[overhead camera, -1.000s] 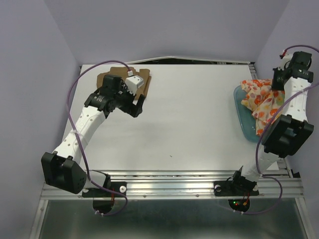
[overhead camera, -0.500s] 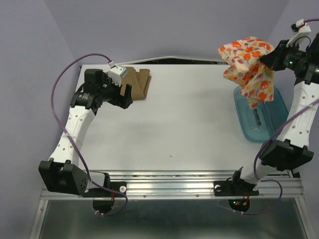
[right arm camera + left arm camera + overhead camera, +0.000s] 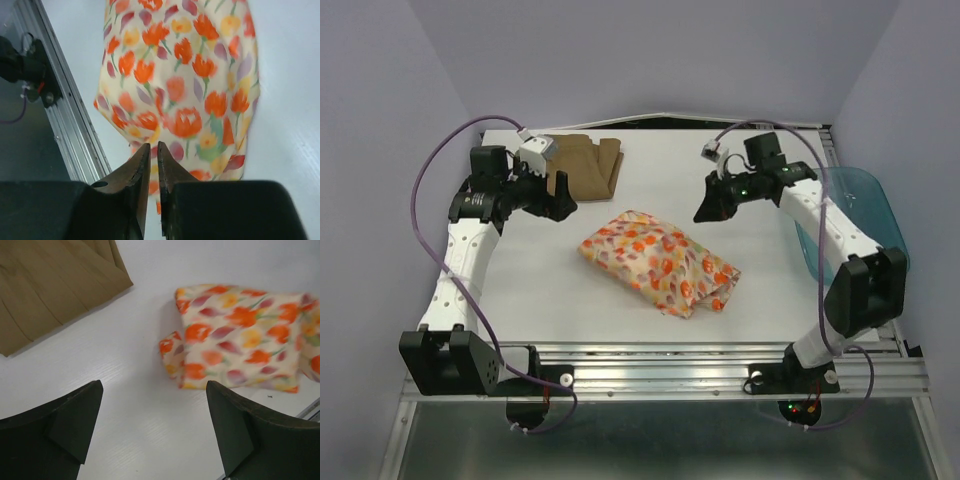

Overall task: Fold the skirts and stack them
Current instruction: Move the skirt to the center of the board

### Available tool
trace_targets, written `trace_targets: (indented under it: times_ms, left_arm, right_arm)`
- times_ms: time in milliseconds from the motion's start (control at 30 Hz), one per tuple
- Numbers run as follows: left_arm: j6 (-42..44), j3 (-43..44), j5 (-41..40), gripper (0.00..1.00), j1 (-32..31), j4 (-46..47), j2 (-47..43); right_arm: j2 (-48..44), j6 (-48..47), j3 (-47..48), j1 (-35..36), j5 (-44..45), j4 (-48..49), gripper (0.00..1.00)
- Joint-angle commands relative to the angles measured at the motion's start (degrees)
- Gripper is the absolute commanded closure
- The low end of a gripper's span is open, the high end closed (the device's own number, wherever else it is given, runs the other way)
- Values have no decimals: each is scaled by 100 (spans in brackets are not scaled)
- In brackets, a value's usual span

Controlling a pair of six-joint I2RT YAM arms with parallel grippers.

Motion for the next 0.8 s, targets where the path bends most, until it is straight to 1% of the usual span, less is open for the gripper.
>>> trace_targets:
  times_ms: [0, 33, 67, 100, 133, 200, 267, 300, 367, 400, 433, 467, 500, 533, 633, 767]
  left_arm:
    - [106, -270, 269, 7, 36, 112, -226]
    - [114, -323, 287, 9, 36, 112, -218]
    - [106, -410, 304, 12, 36, 121, -209]
    - [97, -454, 279, 13, 36, 121, -200]
    - [88, -542, 235, 14, 36, 138, -174]
    - [140, -682, 182, 17, 36, 130, -121]
    - [272, -780, 164, 19, 36, 77, -95]
    - [325, -867, 129, 19, 36, 51, -77]
    - [351, -955, -11, 17, 36, 15, -42]
    - [404, -1008, -99, 17, 36, -46, 28]
    - [404, -1009, -100, 16, 36, -81, 89]
    - [404, -1026, -282, 16, 36, -99, 160]
    - [396, -1044, -415, 17, 36, -125, 317]
    - [404, -1035, -686, 17, 36, -178, 406]
    - [641, -1070, -1030, 19, 36, -467, 730]
    - [940, -1193, -1207, 21, 27, -635, 951]
  right_arm:
    - [368, -285, -636, 355, 950, 741, 83]
    - [535, -355, -716, 356, 1102, 795, 83]
    - [894, -408, -777, 356, 1312, 795, 84]
    - [1054, -417, -795, 356, 1793, 821, 86]
    - [1195, -452, -830, 356, 1989, 839, 90]
    - [1450, -373, -831, 356, 2263, 900, 92]
    - [1434, -259, -787, 356, 2194, 892, 91]
    - [1312, -85, -726, 356, 2063, 892, 86]
    - [1135, 135, -551, 356, 1905, 918, 72]
    - [1100, 206, -471, 356, 1869, 927, 60]
    - [1082, 285, -401, 356, 1868, 927, 54]
    - [1090, 382, -278, 356, 1860, 962, 48]
    - [1108, 426, -207, 356, 1860, 953, 44]
    - [1213, 462, -128, 408, 1860, 945, 43]
    - [1590, 480, 170, 461, 1807, 717, 41]
    - [1924, 506, 233, 636, 1745, 681, 39]
